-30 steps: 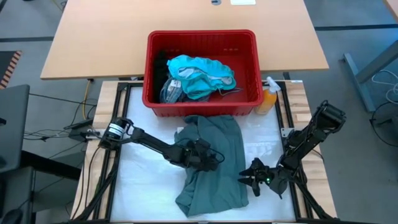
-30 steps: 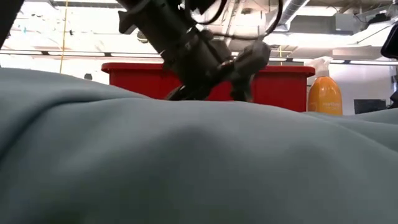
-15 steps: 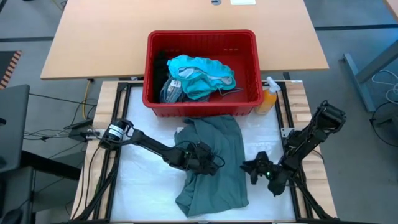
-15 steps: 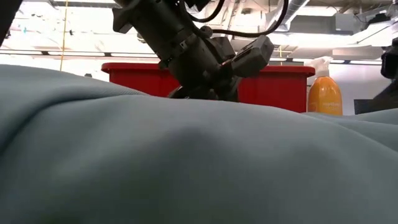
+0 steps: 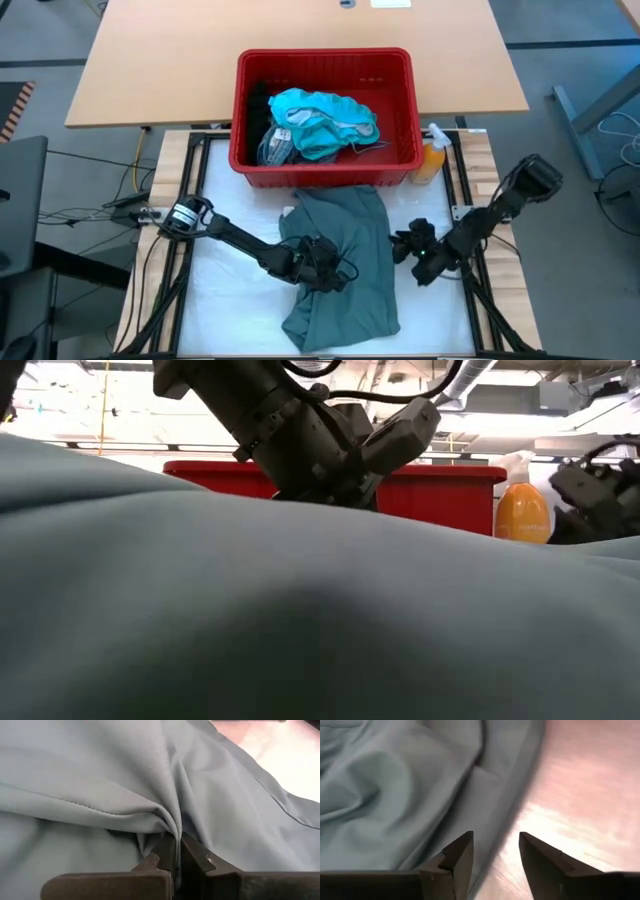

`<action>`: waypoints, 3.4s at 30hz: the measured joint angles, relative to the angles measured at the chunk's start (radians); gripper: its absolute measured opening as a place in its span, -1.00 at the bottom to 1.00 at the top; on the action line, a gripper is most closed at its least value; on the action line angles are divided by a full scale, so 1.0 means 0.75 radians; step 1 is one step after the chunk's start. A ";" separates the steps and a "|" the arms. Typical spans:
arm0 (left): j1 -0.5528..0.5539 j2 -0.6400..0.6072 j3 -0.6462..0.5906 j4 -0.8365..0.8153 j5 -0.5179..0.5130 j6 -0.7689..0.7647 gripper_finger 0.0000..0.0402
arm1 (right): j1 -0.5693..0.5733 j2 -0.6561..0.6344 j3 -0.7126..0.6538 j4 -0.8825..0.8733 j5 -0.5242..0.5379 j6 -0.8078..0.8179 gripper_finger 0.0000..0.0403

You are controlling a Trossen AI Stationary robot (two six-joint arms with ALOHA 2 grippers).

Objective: Fold Laundry from Bin
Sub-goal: Fold the light blue pants

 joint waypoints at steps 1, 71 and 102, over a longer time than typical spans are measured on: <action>-0.005 0.000 0.000 0.001 -0.011 0.001 -1.00 | -0.017 -0.056 -0.020 0.014 -0.008 -0.056 -0.03; -0.418 -0.034 0.480 -0.351 -0.379 0.284 -1.00 | 0.189 -0.076 0.204 0.809 -0.347 -1.097 -0.80; -0.401 -0.021 0.284 -0.278 -0.323 0.081 -1.00 | 0.099 0.625 0.300 1.506 -0.266 -0.949 0.47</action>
